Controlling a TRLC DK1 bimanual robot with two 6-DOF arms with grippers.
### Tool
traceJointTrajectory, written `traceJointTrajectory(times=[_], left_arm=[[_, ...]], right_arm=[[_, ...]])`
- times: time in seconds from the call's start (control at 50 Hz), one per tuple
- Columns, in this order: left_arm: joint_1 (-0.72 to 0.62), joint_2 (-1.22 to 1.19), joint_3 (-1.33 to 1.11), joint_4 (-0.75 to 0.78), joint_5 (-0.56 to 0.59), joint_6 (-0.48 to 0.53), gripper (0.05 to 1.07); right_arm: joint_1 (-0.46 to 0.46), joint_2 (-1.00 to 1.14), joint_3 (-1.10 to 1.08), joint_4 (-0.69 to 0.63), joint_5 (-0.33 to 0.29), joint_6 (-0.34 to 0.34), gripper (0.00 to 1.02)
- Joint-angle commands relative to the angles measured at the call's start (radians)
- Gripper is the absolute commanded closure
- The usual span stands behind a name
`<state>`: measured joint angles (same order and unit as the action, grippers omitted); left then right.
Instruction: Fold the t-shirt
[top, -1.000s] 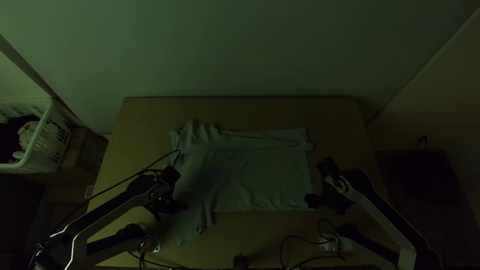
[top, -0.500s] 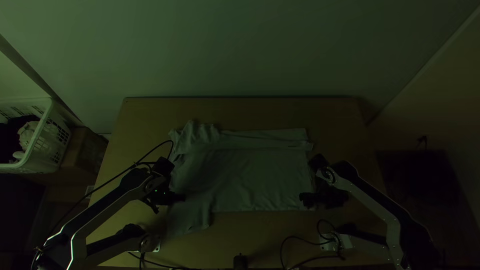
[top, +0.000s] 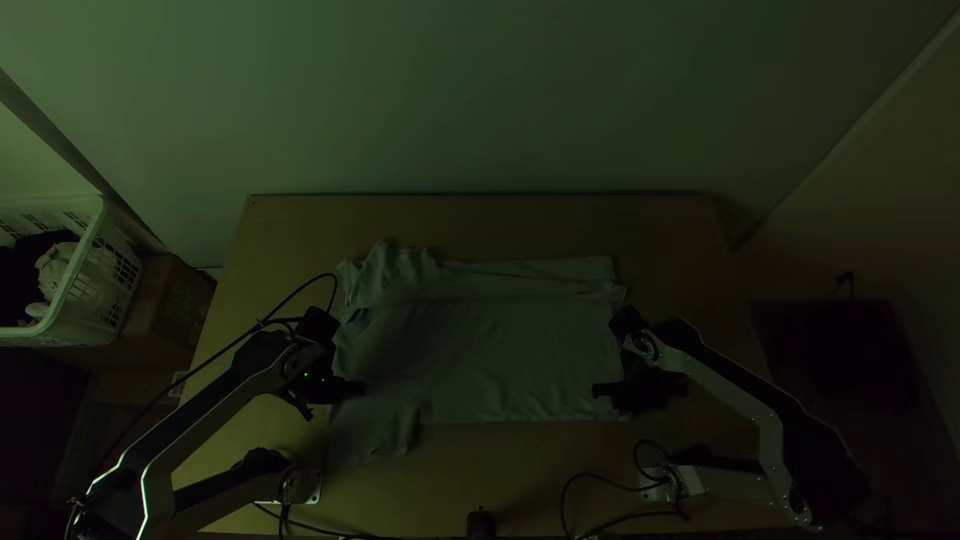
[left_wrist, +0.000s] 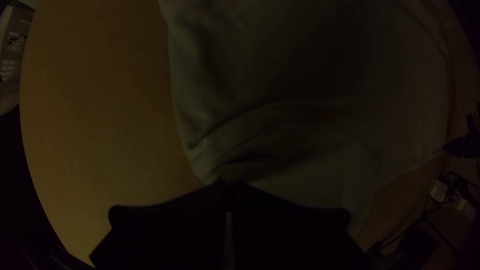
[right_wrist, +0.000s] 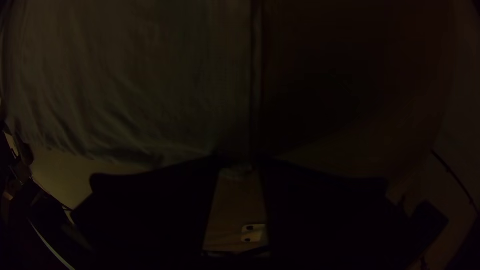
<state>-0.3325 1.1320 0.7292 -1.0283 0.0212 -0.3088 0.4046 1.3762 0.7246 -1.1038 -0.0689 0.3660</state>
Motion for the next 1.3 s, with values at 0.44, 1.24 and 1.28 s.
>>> traceJointTrajectory(times=[0.44, 1.24, 1.28], left_arm=[[0.139, -0.015, 0.078, -0.019, 0.000, 0.094, 1.04], [0.138, -0.003, 0.082, -0.016, 0.002, 0.097, 1.04], [0.138, -0.001, 0.082, -0.016, 0.002, 0.097, 1.04]], right_arm=[[-0.105, -0.114, 0.098, -0.031, 0.012, -0.058, 1.00], [-0.001, 0.057, 0.007, -0.044, 0.001, -0.053, 0.10], [-0.001, 0.066, -0.001, -0.036, 0.001, -0.055, 0.16]])
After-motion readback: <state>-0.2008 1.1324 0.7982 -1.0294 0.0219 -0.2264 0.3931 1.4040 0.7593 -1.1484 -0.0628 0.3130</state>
